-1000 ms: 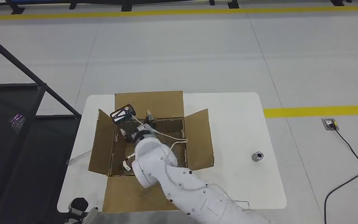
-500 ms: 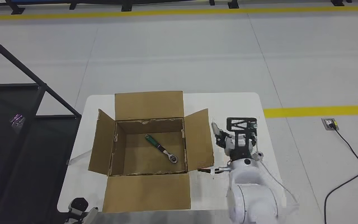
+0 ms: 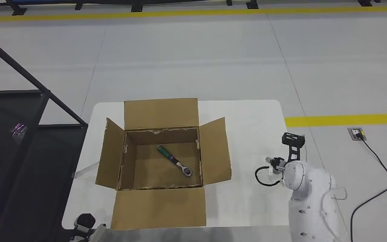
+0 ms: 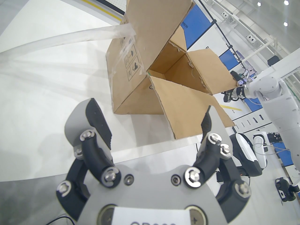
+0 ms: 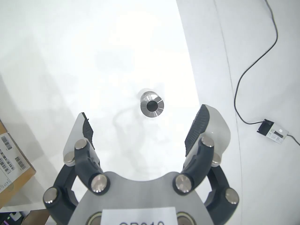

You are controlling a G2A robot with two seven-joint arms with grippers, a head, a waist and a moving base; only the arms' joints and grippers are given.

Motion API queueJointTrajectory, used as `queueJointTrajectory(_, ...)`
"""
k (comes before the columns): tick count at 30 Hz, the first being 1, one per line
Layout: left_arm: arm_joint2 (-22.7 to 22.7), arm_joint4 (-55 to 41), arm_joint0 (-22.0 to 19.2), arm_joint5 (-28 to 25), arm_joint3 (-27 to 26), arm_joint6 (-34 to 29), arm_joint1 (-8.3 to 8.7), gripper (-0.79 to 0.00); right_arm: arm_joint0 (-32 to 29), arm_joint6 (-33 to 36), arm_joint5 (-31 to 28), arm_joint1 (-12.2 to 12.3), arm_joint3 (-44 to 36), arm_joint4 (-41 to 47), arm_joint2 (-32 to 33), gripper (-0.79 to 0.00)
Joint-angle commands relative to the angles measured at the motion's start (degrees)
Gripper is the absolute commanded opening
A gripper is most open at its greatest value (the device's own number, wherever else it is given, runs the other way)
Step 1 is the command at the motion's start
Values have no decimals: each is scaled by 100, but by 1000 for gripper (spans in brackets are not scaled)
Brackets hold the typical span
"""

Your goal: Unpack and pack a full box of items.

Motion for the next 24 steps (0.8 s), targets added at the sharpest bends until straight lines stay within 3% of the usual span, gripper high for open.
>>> queueJointTrajectory(1, 0, 0, 0, 0, 0, 0, 0, 0, 67, -15, -85, 26, 235, 129, 112, 0)
queueJointTrajectory(6, 0, 0, 0, 0, 0, 0, 0, 0, 176, -117, -158, 89, 618, 352, 312, 0)
queueJointTrajectory(8, 0, 0, 0, 0, 0, 0, 0, 0, 210, -164, -174, 114, 726, 440, 381, -154)
queueJointTrajectory(10, 0, 0, 0, 0, 0, 0, 0, 0, 234, -223, -211, 138, 823, 573, 455, -376)
queueJointTrajectory(15, 0, 0, 0, 0, 0, 0, 0, 0, 334, -332, -237, 199, 1135, 787, 581, -511)
queueJointTrajectory(19, 0, 0, 0, 0, 0, 0, 0, 0, 423, -410, -258, 242, 1305, 887, 597, -785)
queueJointTrajectory(24, 0, 0, 0, 0, 0, 0, 0, 0, 299, -679, -304, 248, 701, 1145, 434, -785)
